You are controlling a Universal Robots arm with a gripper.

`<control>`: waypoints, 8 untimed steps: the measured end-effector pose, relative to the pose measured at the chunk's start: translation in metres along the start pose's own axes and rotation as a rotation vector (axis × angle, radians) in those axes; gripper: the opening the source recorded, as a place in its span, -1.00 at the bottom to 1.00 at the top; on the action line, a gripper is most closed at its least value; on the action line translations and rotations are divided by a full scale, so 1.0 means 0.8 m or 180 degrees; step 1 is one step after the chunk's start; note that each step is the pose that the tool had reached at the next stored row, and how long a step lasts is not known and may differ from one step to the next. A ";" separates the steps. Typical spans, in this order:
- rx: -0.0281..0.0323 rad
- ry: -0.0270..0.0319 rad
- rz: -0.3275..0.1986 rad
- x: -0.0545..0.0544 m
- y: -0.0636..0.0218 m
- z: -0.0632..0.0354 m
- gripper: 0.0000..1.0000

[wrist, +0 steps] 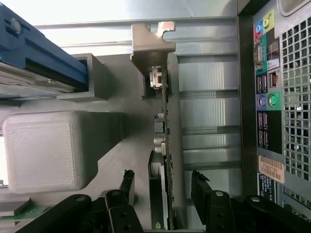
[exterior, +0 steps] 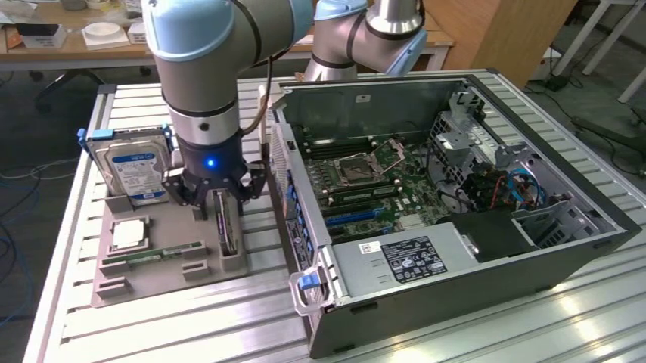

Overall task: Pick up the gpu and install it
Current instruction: 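Pick up the gpu and move the gpu toward the slot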

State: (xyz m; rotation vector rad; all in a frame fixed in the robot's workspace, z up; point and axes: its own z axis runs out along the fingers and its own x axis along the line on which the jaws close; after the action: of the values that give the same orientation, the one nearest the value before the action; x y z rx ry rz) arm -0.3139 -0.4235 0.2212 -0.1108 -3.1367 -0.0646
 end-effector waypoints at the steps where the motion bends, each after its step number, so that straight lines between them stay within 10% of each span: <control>1: 0.0000 0.0000 0.0007 0.000 0.000 0.002 0.18; 8: 0.0000 0.0000 0.0009 0.000 0.000 0.002 0.18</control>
State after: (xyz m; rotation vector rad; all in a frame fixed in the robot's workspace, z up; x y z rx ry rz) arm -0.3140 -0.4235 0.2193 -0.1150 -3.1366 -0.0646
